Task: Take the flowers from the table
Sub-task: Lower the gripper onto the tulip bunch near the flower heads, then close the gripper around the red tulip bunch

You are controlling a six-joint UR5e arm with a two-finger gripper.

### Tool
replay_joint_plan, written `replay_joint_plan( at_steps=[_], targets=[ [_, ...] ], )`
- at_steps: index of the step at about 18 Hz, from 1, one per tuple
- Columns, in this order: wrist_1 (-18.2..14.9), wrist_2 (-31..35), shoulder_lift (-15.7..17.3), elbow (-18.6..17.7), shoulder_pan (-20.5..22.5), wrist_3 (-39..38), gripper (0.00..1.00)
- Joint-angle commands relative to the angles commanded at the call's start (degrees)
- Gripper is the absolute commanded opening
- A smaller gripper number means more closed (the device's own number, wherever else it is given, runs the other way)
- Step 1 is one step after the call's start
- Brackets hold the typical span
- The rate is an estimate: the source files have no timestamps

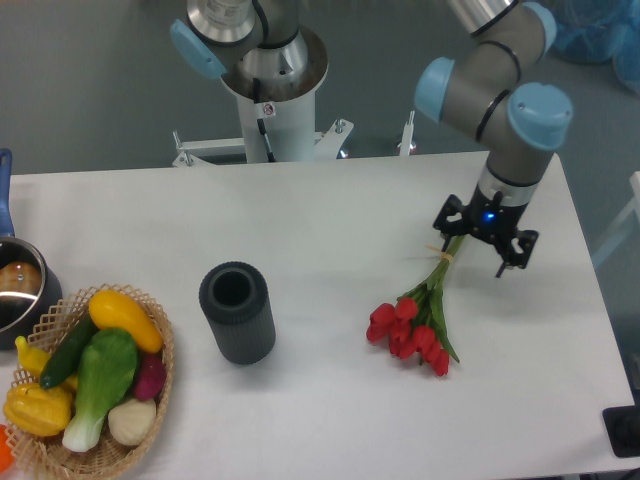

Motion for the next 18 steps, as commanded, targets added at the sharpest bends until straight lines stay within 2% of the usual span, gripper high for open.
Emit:
replay_joint_plan(
  at_steps=[3,6,9,12,13,14,16,17,18],
  targets=[
    [0.3,-3.8,-0.3,0.1,-0.8,-0.2,1.0],
    [0.4,-4.0,-0.6,0.1,-2.4,-0.3,1.0],
    [2.8,-3.9,-1.8,0.1,-4.2,-1.8,1.0],
    [4.9,-3.4,-3.7,0.3,-5.5,-2.4,0.93],
    [5.0,-3.4,-3.9,0.4,-5.6,-2.4,0.86],
    [5.0,-3.4,-4.0,0.4,-5.6,-2.4,0.67],
    [4.9,-3.3,-3.8,0.4,-5.5,-2.0,0.23],
    [4.9,-3.3,-3.6,0.4,-5.5,-2.1,0.08],
    [4.9,-3.3,-3.5,0.6,-5.4,-2.2,0.04]
  ],
)
